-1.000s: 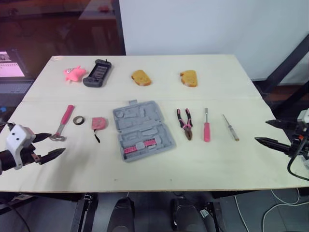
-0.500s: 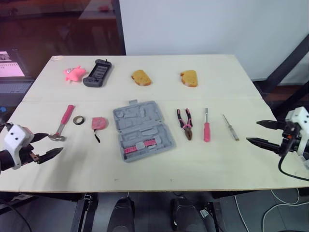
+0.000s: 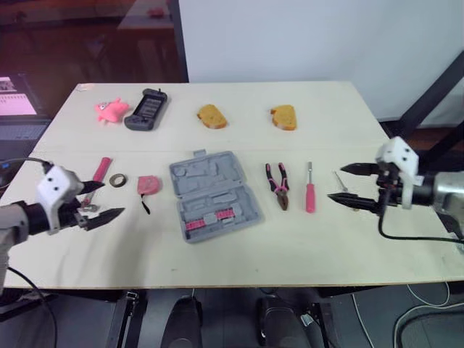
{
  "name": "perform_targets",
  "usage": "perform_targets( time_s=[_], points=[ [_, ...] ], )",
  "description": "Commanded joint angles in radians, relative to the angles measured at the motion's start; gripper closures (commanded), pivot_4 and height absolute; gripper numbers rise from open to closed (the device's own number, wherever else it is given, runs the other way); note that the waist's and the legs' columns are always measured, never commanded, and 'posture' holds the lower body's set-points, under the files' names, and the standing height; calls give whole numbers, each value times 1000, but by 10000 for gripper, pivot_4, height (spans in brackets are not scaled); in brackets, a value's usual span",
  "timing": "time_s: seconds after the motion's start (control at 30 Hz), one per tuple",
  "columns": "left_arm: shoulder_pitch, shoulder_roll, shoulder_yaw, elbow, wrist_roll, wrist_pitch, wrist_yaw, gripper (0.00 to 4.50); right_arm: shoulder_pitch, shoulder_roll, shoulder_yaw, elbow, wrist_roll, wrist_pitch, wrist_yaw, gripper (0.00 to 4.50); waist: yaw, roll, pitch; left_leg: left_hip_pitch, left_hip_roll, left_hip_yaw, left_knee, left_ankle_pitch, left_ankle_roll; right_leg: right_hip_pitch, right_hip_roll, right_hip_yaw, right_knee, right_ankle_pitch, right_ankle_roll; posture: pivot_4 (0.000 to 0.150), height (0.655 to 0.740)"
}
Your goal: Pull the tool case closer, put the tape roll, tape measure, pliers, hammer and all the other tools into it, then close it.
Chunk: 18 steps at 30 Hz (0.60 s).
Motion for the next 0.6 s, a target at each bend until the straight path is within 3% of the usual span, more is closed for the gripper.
perform_targets(
  time_s=[0.03, 0.2, 0.3, 0.5, 0.53, 0.6],
  points=[
    [-19, -27, -45, -125, -4, 90, 74, 502, -79, 32, 81, -63, -45, 22, -45, 0, 0, 0, 0, 0, 0, 0, 0, 0, 0, 0, 0, 0, 0, 0, 0, 1500, 7207],
    [-51, -71, -156, -163, 55, 153, 155, 502, -175, 96, 188, -31, -85, 0, -31, 0, 0, 0, 0, -1, 0, 0, 0, 0, 0, -1, 0, 0, 0, 1, 2, 1500, 7207],
    [-76, -99, -179, -117, 75, 162, 191, 13960, -236, 143, 267, 87, -171, -106, -21, 8694, 0, -1, 0, -1, 0, 0, 0, 0, 0, -1, 0, 0, 0, 1, 2, 1500, 7207],
    [-97, -129, -224, -59, 118, 160, 223, 45000, -403, 279, 441, 457, -418, -417, -62, 39945, -3, 0, 0, -2, 0, 0, 0, 0, 0, -2, 0, 0, 0, 1, 2, 1500, 7207],
    [-97, -144, -236, -44, 121, 153, 226, 45000, -440, 320, 463, 553, -453, -477, -81, 44379, -3, 0, 0, -2, 0, 0, 0, 0, 0, -2, 0, 0, 0, 1, 2, 1500, 7207],
    [-99, -171, -258, -17, 134, 131, 232, 45000, -510, 394, 493, 726, -507, -576, -117, 44379, -5, 0, 0, -2, 0, 0, 0, 0, 0, -2, 0, 0, 0, 2, 2, 1500, 7207]
  ],
)
